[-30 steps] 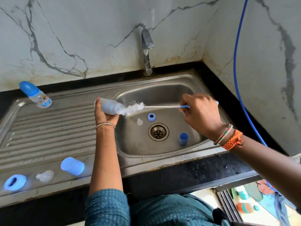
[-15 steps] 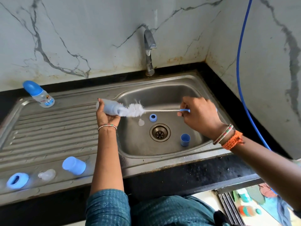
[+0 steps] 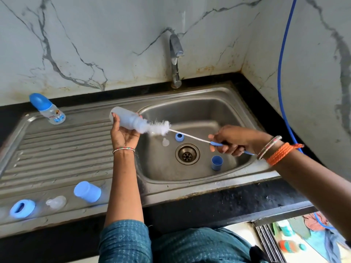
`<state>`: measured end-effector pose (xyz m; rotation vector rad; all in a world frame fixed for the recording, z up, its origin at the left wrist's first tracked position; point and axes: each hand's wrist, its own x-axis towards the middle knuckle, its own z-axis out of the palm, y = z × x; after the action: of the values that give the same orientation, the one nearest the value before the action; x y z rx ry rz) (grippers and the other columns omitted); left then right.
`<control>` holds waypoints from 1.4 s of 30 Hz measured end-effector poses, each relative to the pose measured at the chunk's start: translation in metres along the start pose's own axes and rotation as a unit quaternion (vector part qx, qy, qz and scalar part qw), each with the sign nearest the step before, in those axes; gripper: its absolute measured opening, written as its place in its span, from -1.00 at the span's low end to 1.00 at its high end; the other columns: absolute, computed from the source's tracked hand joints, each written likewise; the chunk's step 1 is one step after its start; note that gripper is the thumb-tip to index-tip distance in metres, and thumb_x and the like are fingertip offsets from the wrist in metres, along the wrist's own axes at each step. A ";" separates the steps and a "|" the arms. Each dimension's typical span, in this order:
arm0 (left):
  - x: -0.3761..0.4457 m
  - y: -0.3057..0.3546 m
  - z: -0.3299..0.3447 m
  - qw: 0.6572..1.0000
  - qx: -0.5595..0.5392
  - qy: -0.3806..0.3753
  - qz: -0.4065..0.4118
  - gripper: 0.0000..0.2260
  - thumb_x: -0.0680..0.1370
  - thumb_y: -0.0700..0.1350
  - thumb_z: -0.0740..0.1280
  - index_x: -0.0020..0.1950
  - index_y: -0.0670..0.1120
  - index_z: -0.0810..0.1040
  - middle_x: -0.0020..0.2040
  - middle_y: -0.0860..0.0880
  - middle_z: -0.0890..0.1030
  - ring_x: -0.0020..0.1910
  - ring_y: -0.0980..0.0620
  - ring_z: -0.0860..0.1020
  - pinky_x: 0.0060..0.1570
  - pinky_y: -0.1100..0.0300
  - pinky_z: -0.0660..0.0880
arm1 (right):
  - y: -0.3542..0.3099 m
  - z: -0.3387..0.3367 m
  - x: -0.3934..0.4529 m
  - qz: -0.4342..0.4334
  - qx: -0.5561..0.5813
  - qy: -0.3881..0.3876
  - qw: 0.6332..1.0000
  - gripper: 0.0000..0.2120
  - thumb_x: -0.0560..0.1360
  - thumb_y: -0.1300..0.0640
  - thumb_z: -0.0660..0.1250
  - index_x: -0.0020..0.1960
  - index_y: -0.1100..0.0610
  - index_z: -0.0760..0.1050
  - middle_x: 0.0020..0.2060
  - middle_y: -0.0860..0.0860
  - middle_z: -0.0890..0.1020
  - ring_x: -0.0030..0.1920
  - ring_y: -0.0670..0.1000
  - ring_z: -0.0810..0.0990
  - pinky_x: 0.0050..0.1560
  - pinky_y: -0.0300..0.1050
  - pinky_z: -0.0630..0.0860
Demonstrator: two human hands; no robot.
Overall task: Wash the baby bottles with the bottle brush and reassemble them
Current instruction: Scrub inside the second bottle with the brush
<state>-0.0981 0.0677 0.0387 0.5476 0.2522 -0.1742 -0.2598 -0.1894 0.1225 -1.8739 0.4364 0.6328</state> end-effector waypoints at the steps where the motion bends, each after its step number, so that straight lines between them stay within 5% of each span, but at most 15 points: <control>1: 0.002 0.002 -0.002 1.000 -0.011 0.001 0.015 -0.67 0.48 0.01 0.33 0.08 -0.23 0.49 -0.17 -0.18 0.66 -0.16 -0.11 0.65 -0.05 -0.11 0.58 | 0.006 -0.004 0.000 0.036 0.073 -0.071 0.994 -0.65 0.66 0.12 0.06 -0.24 0.19 0.42 -0.59 -0.06 0.30 -0.66 -0.17 0.17 -0.68 -0.37 0.08; 6: 0.010 0.012 -0.014 0.995 -0.039 0.071 0.061 -0.78 0.56 -0.04 0.29 0.07 -0.18 0.49 -0.07 -0.11 0.57 -0.04 -0.09 0.56 0.19 -0.11 0.45 | 0.043 -0.009 0.001 0.009 0.048 -0.085 0.995 -0.65 0.64 0.04 0.09 -0.19 0.20 0.47 -0.57 -0.05 0.29 -0.64 -0.16 0.14 -0.68 -0.35 0.08; 10: 0.010 0.022 -0.022 0.991 0.007 0.119 0.064 -0.79 0.55 0.08 0.26 -0.01 -0.05 0.47 -0.07 -0.04 0.54 -0.08 -0.01 0.52 -0.17 0.16 0.39 | 0.053 -0.026 -0.009 0.003 -0.011 -0.007 1.000 -0.69 0.60 0.05 0.20 -0.16 0.22 0.57 -0.54 -0.01 0.39 -0.61 -0.12 0.20 -0.62 -0.33 0.13; 12: 0.009 0.028 -0.026 0.992 0.010 0.108 0.064 -0.80 0.56 0.07 0.26 0.00 -0.05 0.46 -0.05 -0.04 0.54 -0.07 0.00 0.51 -0.23 0.20 0.35 | 0.056 -0.040 -0.016 -0.016 -0.018 0.047 0.999 -0.76 0.58 0.11 0.25 -0.11 0.20 0.63 -0.50 0.01 0.44 -0.58 -0.11 0.26 -0.59 -0.30 0.17; 15: 0.007 0.025 -0.012 0.998 -0.008 0.043 0.046 -0.94 0.52 -0.13 0.30 -0.05 -0.10 0.49 -0.09 -0.09 0.61 -0.01 -0.07 0.53 -0.08 -0.04 0.55 | 0.046 -0.035 -0.015 -0.087 -0.024 0.125 0.988 -0.81 0.57 0.20 0.26 0.09 0.25 0.60 -0.43 0.02 0.51 -0.57 -0.16 0.30 -0.58 -0.32 0.21; 17: 0.007 0.012 0.005 1.000 0.008 0.002 0.020 -0.92 0.48 -0.20 0.29 -0.05 -0.14 0.49 -0.16 -0.12 0.66 -0.02 -0.11 0.55 -0.10 -0.11 0.56 | 0.033 -0.014 -0.006 -0.142 -0.074 0.198 0.967 -0.72 0.58 0.24 0.24 0.28 0.12 0.51 -0.28 0.07 0.61 -0.56 -0.18 0.36 -0.56 -0.33 0.30; 21: 0.009 -0.011 0.029 0.996 0.071 -0.001 0.046 -0.80 0.56 -0.31 0.24 0.16 -0.17 0.36 0.00 -0.17 0.54 -0.05 -0.11 0.57 -0.28 -0.04 0.62 | 0.008 0.034 0.013 -0.263 -0.154 0.311 0.900 -0.65 0.56 0.26 0.22 0.32 0.12 0.50 0.05 0.09 0.67 -0.11 -0.02 0.64 -0.08 -0.43 0.38; 24: 0.006 -0.022 0.037 0.995 0.055 0.013 0.078 -0.74 0.54 -0.36 0.26 0.15 -0.12 0.32 0.04 -0.18 0.51 -0.05 -0.13 0.56 -0.27 -0.06 0.59 | -0.004 0.059 0.024 -0.296 -0.142 0.306 0.894 -0.63 0.54 0.31 0.22 0.31 0.14 0.51 -0.17 0.07 0.68 -0.21 -0.01 0.59 -0.12 -0.44 0.31; 28: 0.004 -0.027 0.040 0.995 0.038 0.016 0.088 -0.73 0.53 -0.37 0.28 0.05 -0.06 0.31 0.10 -0.18 0.48 -0.02 -0.12 0.56 -0.25 -0.05 0.60 | -0.003 0.071 0.033 -0.283 -0.153 0.286 0.903 -0.63 0.56 0.29 0.21 0.33 0.10 0.50 -0.49 -0.19 0.32 -0.34 -0.04 0.25 -0.21 -0.29 0.29; 30: 0.002 -0.028 0.040 0.996 0.035 0.011 0.087 -0.76 0.53 -0.37 0.27 0.00 -0.05 0.33 0.03 -0.15 0.52 -0.03 -0.10 0.56 -0.21 -0.05 0.59 | -0.001 0.070 0.035 -0.269 -0.152 0.279 0.909 -0.66 0.56 0.29 0.21 0.29 0.12 0.53 -0.45 -0.26 0.40 -0.35 -0.06 0.30 -0.21 -0.31 0.29; 32: 0.001 -0.028 0.041 0.996 0.028 0.011 0.085 -0.78 0.54 -0.36 0.26 -0.01 -0.05 0.34 -0.02 -0.13 0.53 -0.06 -0.09 0.57 -0.19 -0.06 0.59 | 0.002 0.071 0.034 -0.258 -0.148 0.271 0.915 -0.67 0.55 0.30 0.21 0.27 0.14 0.55 -0.24 -0.13 0.64 -0.25 -0.04 0.45 -0.17 -0.37 0.29; 35: 0.000 -0.039 0.040 0.998 0.032 0.008 0.048 -0.78 0.54 -0.34 0.27 0.03 -0.07 0.33 0.04 -0.17 0.53 -0.04 -0.12 0.58 -0.18 -0.12 0.58 | 0.007 0.076 0.034 -0.230 -0.137 0.266 0.926 -0.67 0.55 0.30 0.19 0.26 0.16 0.55 -0.20 0.06 0.62 -0.22 -0.03 0.35 -0.18 -0.34 0.29; 39: -0.004 -0.056 0.048 0.998 0.047 0.031 0.012 -0.75 0.55 -0.29 0.29 0.19 -0.17 0.35 0.08 -0.22 0.52 0.00 -0.16 0.56 -0.27 -0.08 0.61 | 0.001 0.073 0.044 -0.205 -0.109 0.272 0.934 -0.71 0.55 0.31 0.18 0.19 0.20 0.58 -0.23 -0.04 0.61 -0.25 0.00 0.42 -0.20 -0.27 0.34; 42: 0.001 -0.040 0.043 0.997 -0.024 0.073 0.018 -0.90 0.58 -0.17 0.27 0.01 -0.20 0.43 -0.04 -0.19 0.53 -0.07 -0.11 0.54 -0.14 -0.08 0.60 | 0.015 0.077 0.031 -0.224 -0.164 0.260 0.925 -0.61 0.54 0.28 0.19 0.32 0.05 0.51 -0.13 0.14 0.68 -0.13 0.13 0.63 -0.08 -0.13 0.53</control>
<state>-0.0979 0.0111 0.0539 0.5180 0.3865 -0.0930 -0.2609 -0.1235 0.0698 -2.3639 0.2236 -0.1216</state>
